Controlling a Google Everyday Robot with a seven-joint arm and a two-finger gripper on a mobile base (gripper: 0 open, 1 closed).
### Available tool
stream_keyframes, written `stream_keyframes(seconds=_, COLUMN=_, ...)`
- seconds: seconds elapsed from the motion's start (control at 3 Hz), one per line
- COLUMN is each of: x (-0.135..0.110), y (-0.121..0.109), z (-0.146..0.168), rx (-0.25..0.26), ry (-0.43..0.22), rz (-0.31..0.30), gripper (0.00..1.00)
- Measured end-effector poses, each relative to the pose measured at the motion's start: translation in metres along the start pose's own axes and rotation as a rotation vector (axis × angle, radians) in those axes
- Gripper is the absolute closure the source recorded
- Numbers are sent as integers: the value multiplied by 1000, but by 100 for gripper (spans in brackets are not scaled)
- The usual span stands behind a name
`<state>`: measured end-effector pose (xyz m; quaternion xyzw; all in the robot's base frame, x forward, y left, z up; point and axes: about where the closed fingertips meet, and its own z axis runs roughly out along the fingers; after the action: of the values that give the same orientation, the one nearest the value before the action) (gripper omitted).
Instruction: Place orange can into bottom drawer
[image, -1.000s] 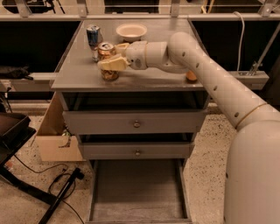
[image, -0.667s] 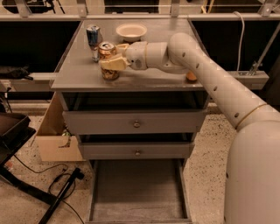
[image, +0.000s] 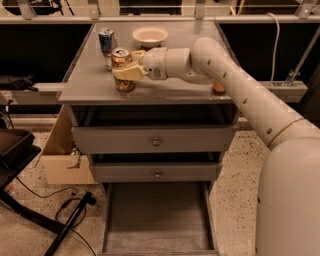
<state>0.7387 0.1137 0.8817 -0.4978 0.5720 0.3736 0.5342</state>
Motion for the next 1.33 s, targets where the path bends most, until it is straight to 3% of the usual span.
stream_keyframes(seconds=0.33, x=-22, y=11, z=-19, rx=-11, ry=-2, rz=-33, gripper=100)
stream_keyframes(seconds=0.67, x=-56, y=46, z=-49, rx=-38, ry=-20, rz=-71, gripper=100)
stream_keyframes(seconds=1.0, x=-67, y=95, z=-87, rx=-58, ry=-37, rz=-65, gripper=100)
stream_keyframes(seconds=1.33, x=-31, y=139, z=-118, rx=-82, ry=-25, rz=-46, gripper=100)
